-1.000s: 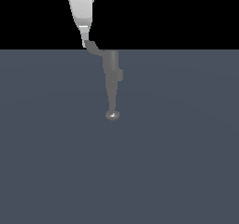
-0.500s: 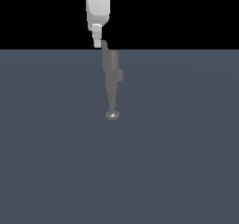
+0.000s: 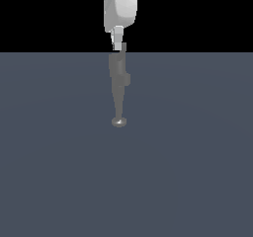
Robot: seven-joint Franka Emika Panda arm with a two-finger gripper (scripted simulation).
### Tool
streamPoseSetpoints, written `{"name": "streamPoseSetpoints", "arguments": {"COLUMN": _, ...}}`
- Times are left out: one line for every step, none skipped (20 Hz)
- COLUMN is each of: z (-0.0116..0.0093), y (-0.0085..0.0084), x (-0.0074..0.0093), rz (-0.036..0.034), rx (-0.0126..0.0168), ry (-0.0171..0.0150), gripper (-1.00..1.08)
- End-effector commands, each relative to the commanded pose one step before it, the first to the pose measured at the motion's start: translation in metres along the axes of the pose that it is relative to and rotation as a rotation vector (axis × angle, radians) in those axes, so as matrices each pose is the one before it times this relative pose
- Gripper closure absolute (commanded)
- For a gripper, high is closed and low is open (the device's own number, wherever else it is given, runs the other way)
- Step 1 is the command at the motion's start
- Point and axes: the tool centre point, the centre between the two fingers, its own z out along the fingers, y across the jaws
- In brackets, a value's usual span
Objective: Turn on the faucet by rotating a designated handle.
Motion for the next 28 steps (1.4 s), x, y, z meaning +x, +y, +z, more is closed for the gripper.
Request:
{"name": "streamPoseSetpoints", "arguments": {"z": 0.00121, "y": 0.00265, "x": 0.02725, "rz": 0.02050, "rx": -0.00145, "ry": 0.00141, "gripper": 1.08}}
{"name": "streamPoseSetpoints", "arguments": {"z": 0.00012, "y": 0.00015, "x": 0.00637, "rz": 0.00087, "rx": -0.00044, "ry": 0.00002, "gripper": 1.08}}
{"name": "streamPoseSetpoints", "arguments": {"z": 0.00009, "y": 0.00014, "x": 0.00626, "rz": 0.00076, "rx": -0.00038, "ry": 0.00002, "gripper": 1.08}}
{"name": "streamPoseSetpoints", "arguments": {"z": 0.00012, "y": 0.00013, "x": 0.00627, "rz": 0.00088, "rx": -0.00043, "ry": 0.00001, "gripper": 1.08}}
{"name": "streamPoseSetpoints", "arguments": {"z": 0.00006, "y": 0.00012, "x": 0.00609, "rz": 0.00062, "rx": -0.00031, "ry": 0.00001, "gripper": 1.08}}
{"name": "streamPoseSetpoints", "arguments": {"z": 0.00012, "y": 0.00010, "x": 0.00616, "rz": 0.00088, "rx": -0.00043, "ry": 0.00000, "gripper": 1.08}}
{"name": "streamPoseSetpoints", "arguments": {"z": 0.00009, "y": 0.00007, "x": 0.00604, "rz": 0.00076, "rx": -0.00037, "ry": -0.00002, "gripper": 1.08}}
{"name": "streamPoseSetpoints", "arguments": {"z": 0.00000, "y": 0.00000, "x": 0.00000, "rz": 0.00000, "rx": 0.00000, "ry": 0.00000, "gripper": 1.08}}
{"name": "streamPoseSetpoints", "arguments": {"z": -0.00160, "y": -0.00580, "x": -0.02659, "rz": -0.03787, "rx": 0.00319, "ry": -0.00317, "gripper": 1.08}}
{"name": "streamPoseSetpoints", "arguments": {"z": 0.00007, "y": -0.00224, "x": 0.00332, "rz": 0.00145, "rx": -0.00013, "ry": 0.00014, "gripper": 1.08}}
{"name": "streamPoseSetpoints", "arguments": {"z": 0.00007, "y": -0.00223, "x": 0.00331, "rz": 0.00145, "rx": -0.00013, "ry": 0.00014, "gripper": 1.08}}
{"name": "streamPoseSetpoints", "arguments": {"z": 0.00007, "y": -0.00222, "x": 0.00329, "rz": 0.00145, "rx": -0.00013, "ry": 0.00014, "gripper": 1.08}}
{"name": "streamPoseSetpoints", "arguments": {"z": 0.00007, "y": -0.00221, "x": 0.00328, "rz": 0.00145, "rx": -0.00013, "ry": 0.00014, "gripper": 1.08}}
{"name": "streamPoseSetpoints", "arguments": {"z": 0.00007, "y": -0.00219, "x": 0.00326, "rz": 0.00145, "rx": -0.00013, "ry": 0.00013, "gripper": 1.08}}
{"name": "streamPoseSetpoints", "arguments": {"z": 0.00007, "y": -0.00218, "x": 0.00325, "rz": 0.00145, "rx": -0.00013, "ry": 0.00013, "gripper": 1.08}}
{"name": "streamPoseSetpoints", "arguments": {"z": 0.00007, "y": -0.00218, "x": 0.00319, "rz": 0.00137, "rx": -0.00012, "ry": 0.00012, "gripper": 1.08}}
{"name": "streamPoseSetpoints", "arguments": {"z": 0.00007, "y": -0.00215, "x": 0.00322, "rz": 0.00145, "rx": -0.00013, "ry": 0.00013, "gripper": 1.08}}
{"name": "streamPoseSetpoints", "arguments": {"z": 0.00006, "y": -0.00215, "x": 0.00316, "rz": 0.00137, "rx": -0.00012, "ry": 0.00012, "gripper": 1.08}}
{"name": "streamPoseSetpoints", "arguments": {"z": 0.00006, "y": -0.00214, "x": 0.00314, "rz": 0.00137, "rx": -0.00012, "ry": 0.00012, "gripper": 1.08}}
{"name": "streamPoseSetpoints", "arguments": {"z": 0.00007, "y": -0.00211, "x": 0.00317, "rz": 0.00145, "rx": -0.00013, "ry": 0.00013, "gripper": 1.08}}
{"name": "streamPoseSetpoints", "arguments": {"z": 0.00006, "y": -0.00211, "x": 0.00311, "rz": 0.00137, "rx": -0.00012, "ry": 0.00012, "gripper": 1.08}}
{"name": "streamPoseSetpoints", "arguments": {"z": 0.00006, "y": -0.00210, "x": 0.00310, "rz": 0.00137, "rx": -0.00012, "ry": 0.00012, "gripper": 1.08}}
{"name": "streamPoseSetpoints", "arguments": {"z": 0.00006, "y": -0.00210, "x": 0.00303, "rz": 0.00128, "rx": -0.00011, "ry": 0.00011, "gripper": 1.08}}
{"name": "streamPoseSetpoints", "arguments": {"z": 0.00006, "y": -0.00207, "x": 0.00306, "rz": 0.00137, "rx": -0.00012, "ry": 0.00011, "gripper": 1.08}}
{"name": "streamPoseSetpoints", "arguments": {"z": 0.00006, "y": -0.00205, "x": 0.00305, "rz": 0.00137, "rx": -0.00012, "ry": 0.00011, "gripper": 1.08}}
{"name": "streamPoseSetpoints", "arguments": {"z": 0.00005, "y": -0.00205, "x": 0.00299, "rz": 0.00128, "rx": -0.00011, "ry": 0.00010, "gripper": 1.08}}
{"name": "streamPoseSetpoints", "arguments": {"z": 0.00006, "y": -0.00202, "x": 0.00302, "rz": 0.00137, "rx": -0.00012, "ry": 0.00011, "gripper": 1.08}}
{"name": "streamPoseSetpoints", "arguments": {"z": 0.00005, "y": -0.00202, "x": 0.00295, "rz": 0.00128, "rx": -0.00011, "ry": 0.00010, "gripper": 1.08}}
